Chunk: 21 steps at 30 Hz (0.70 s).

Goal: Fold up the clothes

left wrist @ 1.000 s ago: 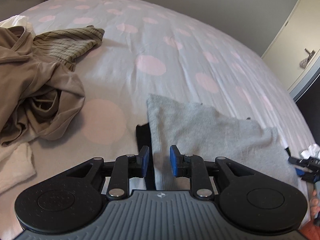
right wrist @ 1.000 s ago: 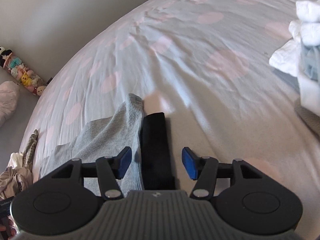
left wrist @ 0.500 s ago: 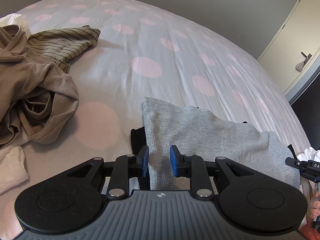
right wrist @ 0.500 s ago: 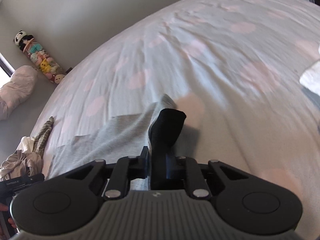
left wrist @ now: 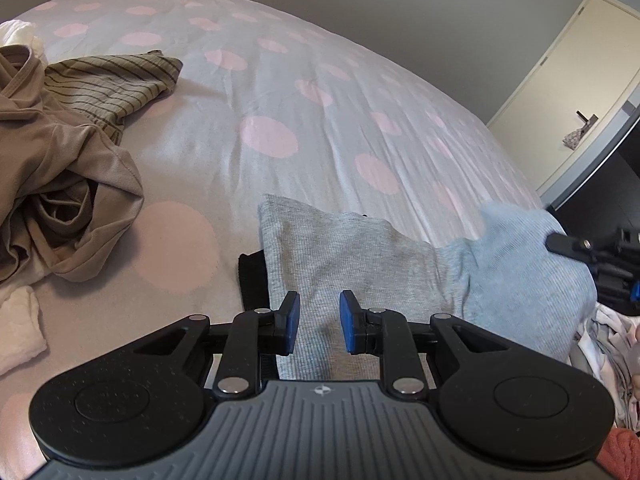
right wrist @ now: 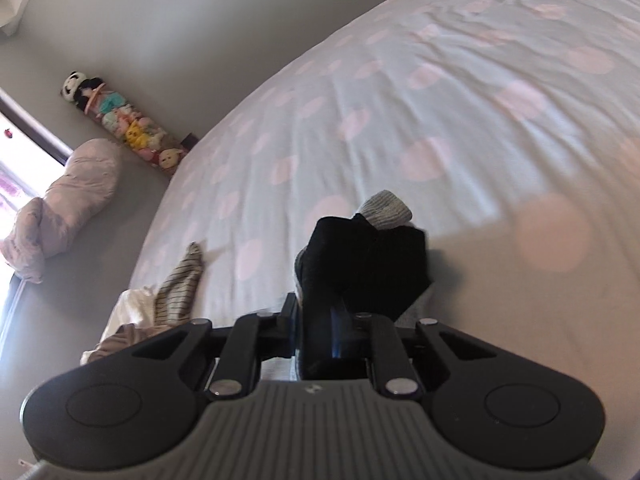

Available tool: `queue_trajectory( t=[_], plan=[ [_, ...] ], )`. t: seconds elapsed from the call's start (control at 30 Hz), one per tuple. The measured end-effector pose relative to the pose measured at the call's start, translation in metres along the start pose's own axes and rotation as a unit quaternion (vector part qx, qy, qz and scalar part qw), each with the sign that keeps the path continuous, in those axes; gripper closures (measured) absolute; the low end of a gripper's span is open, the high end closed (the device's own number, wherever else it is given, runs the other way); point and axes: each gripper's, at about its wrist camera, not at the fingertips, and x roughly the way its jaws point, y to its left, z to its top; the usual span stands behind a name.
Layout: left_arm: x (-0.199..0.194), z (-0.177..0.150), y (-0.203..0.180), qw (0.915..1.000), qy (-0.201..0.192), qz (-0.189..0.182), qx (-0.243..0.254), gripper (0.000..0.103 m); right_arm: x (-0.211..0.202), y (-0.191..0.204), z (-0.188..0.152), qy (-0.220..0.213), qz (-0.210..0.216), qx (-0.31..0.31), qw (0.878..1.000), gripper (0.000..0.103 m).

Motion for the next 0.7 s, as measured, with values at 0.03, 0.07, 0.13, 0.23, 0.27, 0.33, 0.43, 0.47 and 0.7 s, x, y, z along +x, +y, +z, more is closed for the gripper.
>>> queue_trajectory(
  t=[0.03, 0.07, 0.13, 0.23, 0.27, 0.33, 0.43, 0.47, 0.7],
  plan=[
    [0.0, 0.0, 0.0, 1.0, 0.0, -0.002, 0.001, 0.087, 0.006, 0.009, -0.001, 0.003, 0.005, -0.004, 1.0, 0.086],
    [0.0, 0.0, 0.001, 1.0, -0.001, -0.003, -0.001, 0.087, 0.013, 0.017, -0.004, 0.008, 0.011, -0.006, 1.0, 0.086],
    [-0.001, 0.001, 0.003, 1.0, -0.004, -0.003, -0.006, 0.087, 0.028, 0.033, -0.01, 0.019, 0.023, -0.011, 0.999, 0.086],
    [-0.002, 0.002, 0.01, 0.9998, -0.009, -0.002, -0.017, 0.087, 0.051, 0.054, -0.026, 0.04, 0.038, -0.023, 0.998, 0.086],
    [-0.003, 0.003, 0.013, 0.9997, -0.01, 0.0, -0.021, 0.087, 0.059, 0.059, -0.032, 0.049, 0.042, -0.025, 0.998, 0.086],
    [-0.003, 0.004, 0.017, 0.9996, -0.009, 0.005, -0.025, 0.087, 0.075, 0.069, -0.046, 0.067, 0.047, -0.03, 0.996, 0.086],
    [-0.003, 0.004, 0.022, 0.9994, -0.006, 0.013, -0.031, 0.087, 0.095, 0.08, -0.065, 0.087, 0.034, -0.054, 0.994, 0.086],
    [-0.002, 0.004, 0.023, 0.9993, -0.005, 0.014, -0.033, 0.087, 0.101, 0.081, -0.071, 0.094, 0.03, -0.063, 0.993, 0.086],
    [0.001, 0.006, 0.026, 0.9991, -0.001, 0.019, -0.038, 0.089, 0.125, 0.084, -0.099, 0.132, 0.008, -0.122, 0.984, 0.086]
  ],
)
